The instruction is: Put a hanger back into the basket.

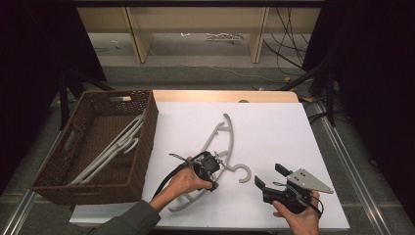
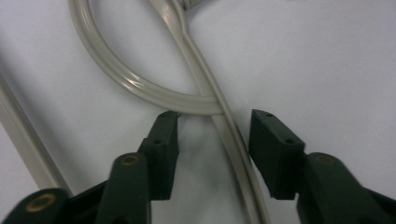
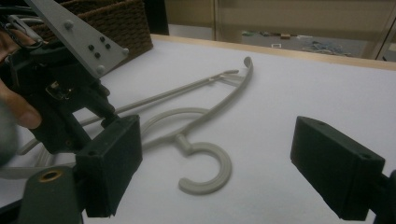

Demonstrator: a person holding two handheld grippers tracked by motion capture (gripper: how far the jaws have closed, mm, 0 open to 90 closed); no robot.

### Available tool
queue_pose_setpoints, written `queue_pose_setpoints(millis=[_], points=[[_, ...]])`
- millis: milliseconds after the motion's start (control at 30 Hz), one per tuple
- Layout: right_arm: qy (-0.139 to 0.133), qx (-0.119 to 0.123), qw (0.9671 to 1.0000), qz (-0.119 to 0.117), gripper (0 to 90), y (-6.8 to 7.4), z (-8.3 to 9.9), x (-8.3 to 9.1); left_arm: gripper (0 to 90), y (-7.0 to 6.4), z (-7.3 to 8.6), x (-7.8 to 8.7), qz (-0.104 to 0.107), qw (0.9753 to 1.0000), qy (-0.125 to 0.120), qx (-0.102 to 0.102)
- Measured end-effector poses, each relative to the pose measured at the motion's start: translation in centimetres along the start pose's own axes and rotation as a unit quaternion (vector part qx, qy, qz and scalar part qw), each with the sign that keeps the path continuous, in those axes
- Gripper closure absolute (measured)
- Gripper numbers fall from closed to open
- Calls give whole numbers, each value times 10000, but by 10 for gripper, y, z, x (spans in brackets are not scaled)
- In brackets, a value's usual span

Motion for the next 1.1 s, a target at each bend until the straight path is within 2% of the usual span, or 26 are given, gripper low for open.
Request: queue_pose_setpoints(millis=[200, 233, 333, 400, 500, 533, 667, 833, 933, 967, 1000, 1100], points=[[-22, 28, 10000, -9, 176, 1, -1, -1, 719, 6, -2, 0, 91, 9999, 83, -112], [4, 41, 10000, 33, 176, 1, -1, 0, 726, 6, -2, 0, 119, 9999, 71, -64], [48, 54, 10000, 35, 177, 0, -1, 2, 731, 9, -3, 1, 158, 9996, 175, -159], [32, 34, 10000, 15, 177, 0, -1, 1, 735, 7, -4, 0, 159, 9996, 168, -137], [25, 15, 10000, -12, 177, 1, 0, 1, 743, 11, -4, 2, 222, 9988, 294, -331], [42, 47, 10000, 30, 177, 1, -1, 2, 751, 12, -4, 1, 276, 9990, 265, -229], [35, 43, 10000, 13, 178, 0, -1, 1, 779, 14, -4, 1, 287, 9988, 291, -255], [6, 21, 10000, -38, 178, 1, 0, 1, 809, 16, -4, 1, 335, 9990, 229, -186], [38, 44, 10000, 13, 178, 0, -1, 1, 817, 17, -5, 2, 264, 9991, 173, -288], [33, 38, 10000, -5, 178, 0, -1, 1, 817, 19, -6, 2, 165, 9995, 110, -244], [-8, -12, 10000, -9, 178, 0, 0, 0, 818, 21, -6, 3, 182, 9995, 102, -238], [-84, -3, 10000, 17, 178, -2, -1, 0, 817, 28, -7, 7, 236, 9997, -73, -46]])
Point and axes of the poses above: each handheld gripper's, and its own axes: x roughly backward along the jaws, z roughly out of its underside, y roughly to its left, the point moved 5 cm from there along -x, roughly forward along the jaws, and after that the axes turned 4 degrees about x, right-handed, at the moved point
